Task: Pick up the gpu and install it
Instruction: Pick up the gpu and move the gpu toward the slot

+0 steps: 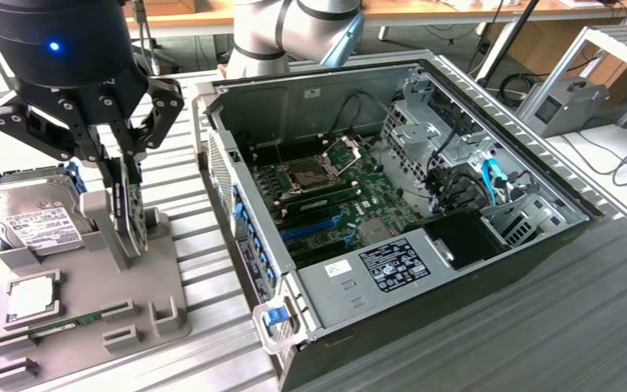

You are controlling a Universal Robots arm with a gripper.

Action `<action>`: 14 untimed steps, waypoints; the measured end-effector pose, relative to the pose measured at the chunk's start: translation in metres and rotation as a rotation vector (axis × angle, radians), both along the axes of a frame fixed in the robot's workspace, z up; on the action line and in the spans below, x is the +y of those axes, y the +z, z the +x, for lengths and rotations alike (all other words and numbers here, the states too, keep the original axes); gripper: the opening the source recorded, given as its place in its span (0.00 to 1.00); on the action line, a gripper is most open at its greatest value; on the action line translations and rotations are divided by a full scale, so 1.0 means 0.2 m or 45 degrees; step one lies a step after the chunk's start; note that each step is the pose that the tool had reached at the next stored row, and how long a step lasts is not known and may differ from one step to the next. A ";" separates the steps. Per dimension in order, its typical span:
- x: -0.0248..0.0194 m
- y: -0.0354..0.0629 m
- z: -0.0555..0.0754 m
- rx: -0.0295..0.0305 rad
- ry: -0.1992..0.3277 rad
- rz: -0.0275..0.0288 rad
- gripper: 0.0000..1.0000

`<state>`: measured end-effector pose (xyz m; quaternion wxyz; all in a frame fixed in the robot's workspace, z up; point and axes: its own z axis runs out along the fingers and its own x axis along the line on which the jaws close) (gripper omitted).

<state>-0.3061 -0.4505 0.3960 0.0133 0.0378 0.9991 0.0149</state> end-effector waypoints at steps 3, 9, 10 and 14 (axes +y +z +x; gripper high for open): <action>0.000 0.003 0.00 0.0000 0.000 0.0000 0.26; 0.000 0.011 0.00 0.0000 0.000 0.0000 0.26; 0.000 0.013 0.00 0.0000 0.000 0.0000 0.26; 0.000 0.020 0.00 0.0000 0.000 0.0000 0.26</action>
